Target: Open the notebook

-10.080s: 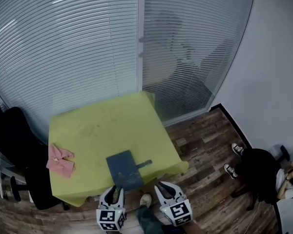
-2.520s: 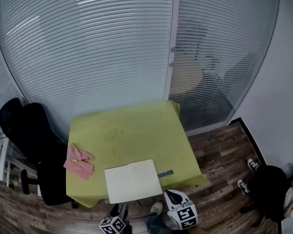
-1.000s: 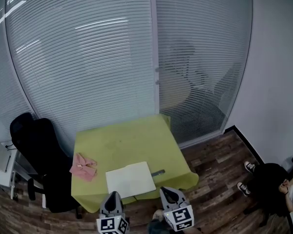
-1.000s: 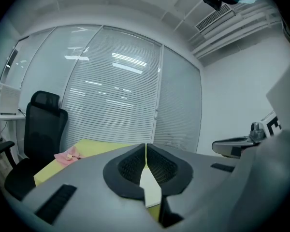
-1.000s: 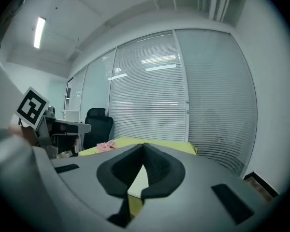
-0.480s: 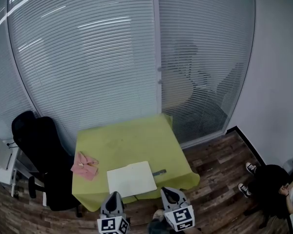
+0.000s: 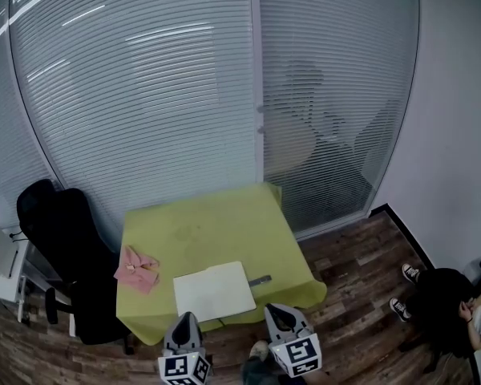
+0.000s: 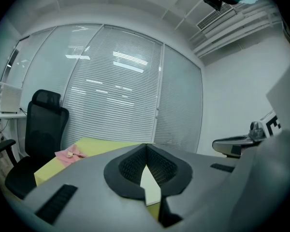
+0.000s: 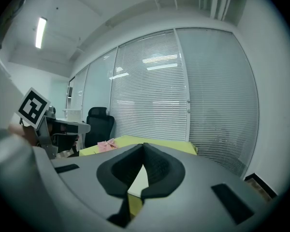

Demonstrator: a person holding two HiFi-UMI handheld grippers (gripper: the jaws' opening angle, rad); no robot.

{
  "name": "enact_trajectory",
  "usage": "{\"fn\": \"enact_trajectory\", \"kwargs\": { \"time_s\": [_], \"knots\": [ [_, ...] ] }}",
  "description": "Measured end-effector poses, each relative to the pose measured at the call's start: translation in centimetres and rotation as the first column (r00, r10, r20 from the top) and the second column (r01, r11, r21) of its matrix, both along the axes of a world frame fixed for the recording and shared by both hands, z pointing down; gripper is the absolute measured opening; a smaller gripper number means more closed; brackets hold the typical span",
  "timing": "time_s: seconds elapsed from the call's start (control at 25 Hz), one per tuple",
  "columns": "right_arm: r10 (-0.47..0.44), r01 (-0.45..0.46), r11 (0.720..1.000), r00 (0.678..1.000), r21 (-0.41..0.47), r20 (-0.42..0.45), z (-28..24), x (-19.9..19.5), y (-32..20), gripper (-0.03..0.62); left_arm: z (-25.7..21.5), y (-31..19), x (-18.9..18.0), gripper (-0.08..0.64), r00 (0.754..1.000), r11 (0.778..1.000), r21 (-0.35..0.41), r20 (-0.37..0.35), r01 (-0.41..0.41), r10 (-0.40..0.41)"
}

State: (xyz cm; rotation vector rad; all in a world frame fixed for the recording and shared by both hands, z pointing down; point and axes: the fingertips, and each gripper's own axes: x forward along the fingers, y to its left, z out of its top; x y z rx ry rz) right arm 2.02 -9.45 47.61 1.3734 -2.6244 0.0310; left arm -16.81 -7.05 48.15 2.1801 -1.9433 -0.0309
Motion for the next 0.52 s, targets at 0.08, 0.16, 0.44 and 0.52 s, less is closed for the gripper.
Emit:
{"fn": "enact_trajectory", "kwargs": {
  "time_s": [0.08,0.16,0.44,0.52],
  "knots": [
    [0.0,0.0,1.0,1.0,-0.002,-0.003,0.08,0.07,-0.04,0.012,0.14,-0.02,0.05,0.023,1.0,1.0,-0.002,-0.006,-0.005,0.005],
    [-0.002,0.002,1.0,1.0,-0.002,-0.004,0.14,0.02,0.0,0.012,0.24,-0.01,0.0,0.023,1.0,1.0,-0.002,-0.01,-0.005,0.005],
    [-0.003,0.002,1.0,1.0,-0.007,-0.002,0.4,-0.05,0.25,0.012,0.65,0.15,0.13,0.023,1.0,1.0,-0.003,-0.03,-0.009,0.009],
    [-0.004,0.004,1.0,1.0,-0.008,-0.002,0.44,-0.1,0.32,0.012,0.77,0.22,0.08,0.023,1.0,1.0,-0.004,-0.029,-0.01,0.01]
  ]
}}
